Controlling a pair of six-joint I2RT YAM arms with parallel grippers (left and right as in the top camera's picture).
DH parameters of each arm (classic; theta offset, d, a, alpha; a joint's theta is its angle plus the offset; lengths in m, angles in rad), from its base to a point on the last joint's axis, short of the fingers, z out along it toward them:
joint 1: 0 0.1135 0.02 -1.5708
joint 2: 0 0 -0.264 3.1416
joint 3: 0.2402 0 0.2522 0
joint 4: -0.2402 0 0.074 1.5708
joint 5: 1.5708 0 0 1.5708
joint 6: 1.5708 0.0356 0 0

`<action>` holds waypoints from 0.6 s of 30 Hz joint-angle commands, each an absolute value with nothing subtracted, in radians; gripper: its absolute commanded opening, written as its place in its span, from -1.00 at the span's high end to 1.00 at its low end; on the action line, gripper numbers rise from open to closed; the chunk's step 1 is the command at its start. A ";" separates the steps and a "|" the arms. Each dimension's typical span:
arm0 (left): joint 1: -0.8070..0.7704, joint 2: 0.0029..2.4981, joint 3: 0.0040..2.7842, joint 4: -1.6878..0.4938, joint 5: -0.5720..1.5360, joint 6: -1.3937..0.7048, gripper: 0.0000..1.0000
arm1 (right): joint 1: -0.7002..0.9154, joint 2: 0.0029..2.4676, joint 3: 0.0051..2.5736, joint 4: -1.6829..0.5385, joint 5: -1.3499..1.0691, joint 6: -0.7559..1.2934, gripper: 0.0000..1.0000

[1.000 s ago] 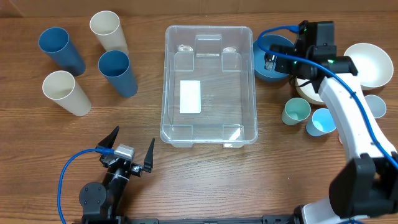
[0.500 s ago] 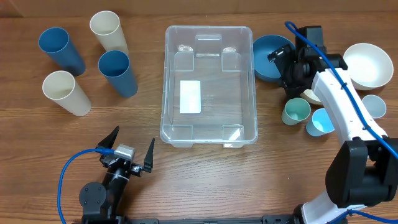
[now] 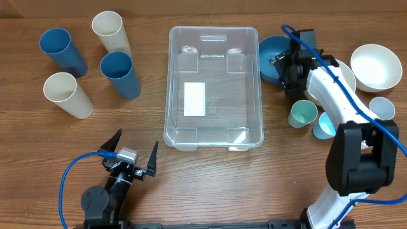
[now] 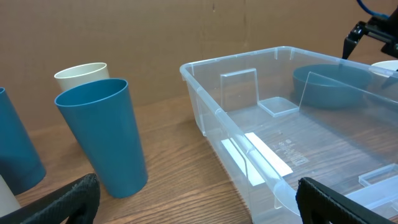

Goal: Pack container
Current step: 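Move the right gripper to the blue bowl rim and grasp it, then lift the blue bowl and lower it into the clear bin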

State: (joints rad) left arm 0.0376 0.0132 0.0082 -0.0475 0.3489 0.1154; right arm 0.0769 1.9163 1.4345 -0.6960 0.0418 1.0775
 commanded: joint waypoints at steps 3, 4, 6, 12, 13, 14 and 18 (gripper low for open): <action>0.046 0.004 0.005 -0.047 0.363 0.123 -1.00 | 0.079 1.991 1.458 -0.662 0.051 1.086 -0.47; 0.046 0.004 0.005 -0.047 0.363 0.123 -1.00 | 0.079 1.998 1.458 -0.658 0.051 1.086 -0.42; 0.046 0.004 0.005 -0.047 0.363 0.123 -1.00 | 0.079 2.008 1.458 -0.647 0.051 1.085 -0.18; 0.046 0.004 0.005 -0.047 0.363 0.123 -1.00 | 0.076 2.009 1.458 -0.583 0.083 1.065 0.80; 0.046 0.004 0.005 -0.047 0.363 0.123 -1.00 | 0.076 2.009 1.458 -0.579 0.096 1.063 0.81; 0.046 0.004 0.005 -0.047 0.363 0.123 -1.00 | 0.076 2.009 1.458 -0.577 0.109 1.062 0.92; 0.046 0.004 0.005 -0.047 0.363 0.123 -1.00 | 0.076 2.009 1.458 -0.567 0.135 1.057 0.92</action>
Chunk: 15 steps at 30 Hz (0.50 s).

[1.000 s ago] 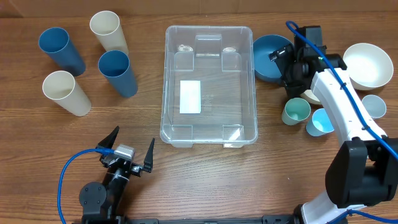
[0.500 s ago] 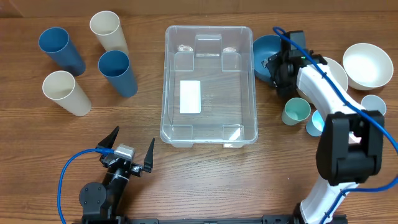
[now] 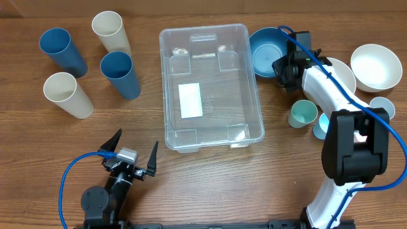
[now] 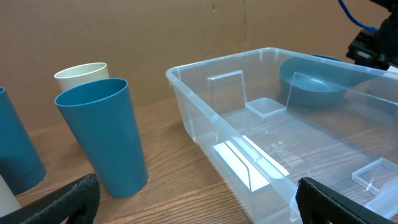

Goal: Pack container
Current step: 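Lift the blue bowl and lower it into the clear bin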

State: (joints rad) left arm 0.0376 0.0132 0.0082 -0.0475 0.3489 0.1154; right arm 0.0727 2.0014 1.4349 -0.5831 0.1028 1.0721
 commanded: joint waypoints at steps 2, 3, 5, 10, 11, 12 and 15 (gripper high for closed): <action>0.046 0.004 0.005 -0.047 0.363 0.123 -1.00 | 0.076 2.009 1.458 -0.553 0.146 1.040 0.92; 0.046 0.004 0.005 -0.047 0.363 0.123 -1.00 | 0.075 2.009 1.458 -0.549 0.150 1.040 0.92; 0.046 0.004 0.005 -0.047 0.363 0.123 -1.00 | 0.068 2.009 1.458 -0.542 0.149 1.037 0.92; 0.046 0.004 0.005 -0.047 0.363 0.123 -1.00 | 0.028 2.003 1.532 -0.535 0.109 0.886 0.93; 0.046 0.004 0.005 -0.047 0.363 0.123 -1.00 | 0.024 1.996 1.557 -0.546 0.108 0.863 0.93; 0.046 0.004 0.005 -0.047 0.363 0.123 -1.00 | 0.020 1.988 1.587 -0.560 0.108 0.839 0.92; 0.046 0.004 0.005 -0.047 0.363 0.123 -1.00 | 0.004 1.953 1.694 -0.612 0.104 0.772 0.93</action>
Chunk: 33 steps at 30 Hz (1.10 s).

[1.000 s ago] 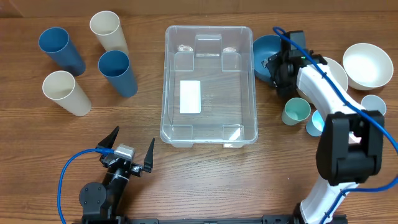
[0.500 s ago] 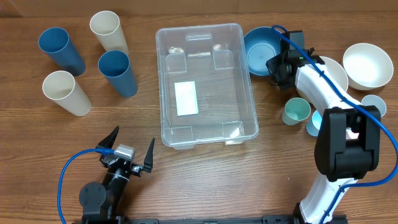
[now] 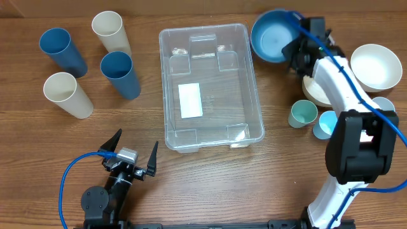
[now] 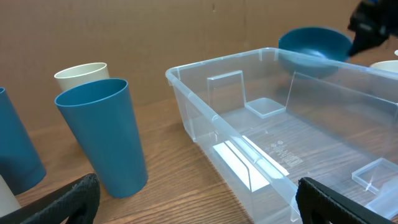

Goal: Pack container
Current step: 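Lift the blue bowl and lower it into the clear bin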

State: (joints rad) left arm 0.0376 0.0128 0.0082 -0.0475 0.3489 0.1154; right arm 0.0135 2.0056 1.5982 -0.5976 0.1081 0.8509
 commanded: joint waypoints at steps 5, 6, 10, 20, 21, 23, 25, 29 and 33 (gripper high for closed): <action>0.046 0.004 0.005 -0.047 0.363 0.123 -1.00 | 0.021 1.894 1.960 -0.836 0.057 0.582 0.93; 0.046 0.004 0.005 -0.047 0.363 0.123 -1.00 | 0.027 1.886 2.011 -0.879 0.051 0.567 0.93; 0.046 0.004 0.005 -0.047 0.363 0.123 -1.00 | 0.045 1.885 2.149 -1.013 -0.079 0.515 0.93; 0.046 0.004 0.005 -0.047 0.363 0.123 -1.00 | 0.342 1.913 2.131 -1.236 -0.045 0.393 0.93; 0.046 0.004 0.005 -0.047 0.363 0.123 -1.00 | 0.355 1.928 2.123 -1.236 -0.042 0.393 0.93; 0.046 0.004 0.005 -0.047 0.363 0.123 -1.00 | 0.366 1.968 2.098 -1.228 -0.046 0.397 0.92; 0.046 0.004 0.005 -0.047 0.363 0.123 -1.00 | 0.366 2.017 2.091 -1.223 -0.046 0.400 0.92; 0.046 0.004 0.005 -0.047 0.363 0.123 -1.00 | 0.366 2.100 2.091 -1.158 -0.046 0.399 0.92; 0.046 0.004 0.005 -0.047 0.363 0.123 -1.00 | 0.366 2.154 2.091 -1.058 -0.045 0.395 0.92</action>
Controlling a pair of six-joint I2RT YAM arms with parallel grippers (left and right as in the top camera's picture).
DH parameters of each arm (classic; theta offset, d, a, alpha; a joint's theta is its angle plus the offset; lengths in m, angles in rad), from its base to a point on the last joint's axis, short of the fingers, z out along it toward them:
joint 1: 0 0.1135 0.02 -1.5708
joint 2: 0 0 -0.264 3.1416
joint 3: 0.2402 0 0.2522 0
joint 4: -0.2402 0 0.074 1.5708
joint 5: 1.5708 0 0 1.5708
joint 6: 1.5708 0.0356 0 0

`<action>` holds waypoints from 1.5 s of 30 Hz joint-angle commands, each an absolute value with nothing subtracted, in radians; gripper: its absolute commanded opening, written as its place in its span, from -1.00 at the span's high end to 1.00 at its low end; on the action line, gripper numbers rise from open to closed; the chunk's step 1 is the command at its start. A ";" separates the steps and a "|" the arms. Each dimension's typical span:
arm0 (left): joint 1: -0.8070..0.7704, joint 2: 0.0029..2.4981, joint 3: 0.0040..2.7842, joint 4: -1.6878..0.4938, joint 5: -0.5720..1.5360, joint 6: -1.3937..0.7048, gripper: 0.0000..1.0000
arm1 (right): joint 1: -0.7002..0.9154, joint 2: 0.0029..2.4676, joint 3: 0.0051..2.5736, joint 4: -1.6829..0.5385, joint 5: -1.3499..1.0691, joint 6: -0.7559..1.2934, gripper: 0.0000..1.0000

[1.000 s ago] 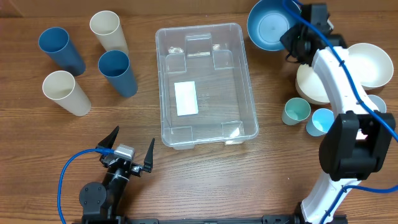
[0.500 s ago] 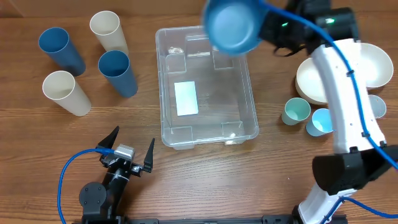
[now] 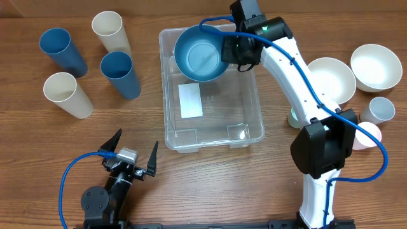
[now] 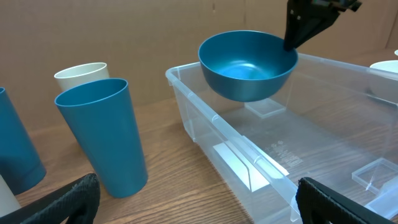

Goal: Pack container
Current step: 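Lift the blue bowl and lower it into the clear bin, then move the right gripper to the cream bowl and grasp its rim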

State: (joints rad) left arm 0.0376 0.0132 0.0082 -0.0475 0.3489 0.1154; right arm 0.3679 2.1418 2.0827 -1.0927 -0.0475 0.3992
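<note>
The clear plastic container (image 3: 251, 137) (image 4: 205, 127) stands mid-table with a white label on its floor. A blue bowl (image 3: 198, 54) (image 4: 247, 63) hangs over the container's far end, gripped at its rim by my right gripper (image 3: 230, 48). My left gripper (image 3: 134, 154) rests open near the table's front edge, left of the container; its fingers (image 4: 65, 199) spread wide with nothing between them. To the left stand two blue cups (image 3: 121, 73) (image 3: 62, 51) and two cream cups (image 3: 67, 95) (image 3: 111, 30).
On the right lie two white bowls (image 3: 331, 79) (image 3: 376, 67), a grey cup (image 3: 381, 108), a pink-rimmed cup (image 3: 367, 135) and a teal cup partly hidden behind my right arm. A cardboard wall backs the table in the left wrist view.
My right gripper has carried the blue bowl from beyond the container's far right corner to above the container's far end. The left arm has not moved.
My right gripper was at the blue bowl standing to the right of the container. The container then lay shifted a little leftward and turned. Later the bowl was held up beyond the container's far right corner, and now over the container.
</note>
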 commanded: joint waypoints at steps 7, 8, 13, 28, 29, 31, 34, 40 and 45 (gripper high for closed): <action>0.046 0.004 0.005 -0.047 0.363 0.123 -1.00 | 0.371 2.267 2.091 -1.014 -0.046 0.396 0.93; 0.046 0.004 0.005 -0.047 0.363 0.123 -1.00 | 0.373 2.270 2.091 -1.014 -0.046 0.396 0.92; 0.046 0.004 0.005 -0.047 0.363 0.123 -1.00 | 0.379 2.303 2.091 -1.010 -0.045 0.395 0.91; 0.046 0.004 0.005 -0.047 0.363 0.123 -1.00 | 0.327 2.234 2.529 -1.341 -0.045 0.351 -0.59; 0.046 0.004 0.005 -0.047 0.363 0.123 -1.00 | 0.292 2.233 2.577 -1.388 -0.044 0.361 -0.59; 0.046 0.004 0.005 -0.047 0.363 0.123 -1.00 | 0.209 2.233 2.616 -1.461 -0.034 0.413 -0.60; 0.046 0.004 0.005 -0.047 0.363 0.123 -1.00 | 0.017 2.235 2.605 -1.575 -0.016 0.538 -0.59; 0.046 0.004 0.005 -0.047 0.363 0.123 -1.00 | -0.262 2.231 2.583 -1.694 -0.002 0.524 -0.68; 0.046 0.004 0.005 -0.047 0.363 0.123 -1.00 | -0.350 2.227 2.386 -1.694 0.033 0.516 -0.71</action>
State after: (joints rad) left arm 0.0376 0.0132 0.0082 -0.0475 0.3489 0.1154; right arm -0.3283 2.2471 2.4676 -1.6966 -0.0059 0.5198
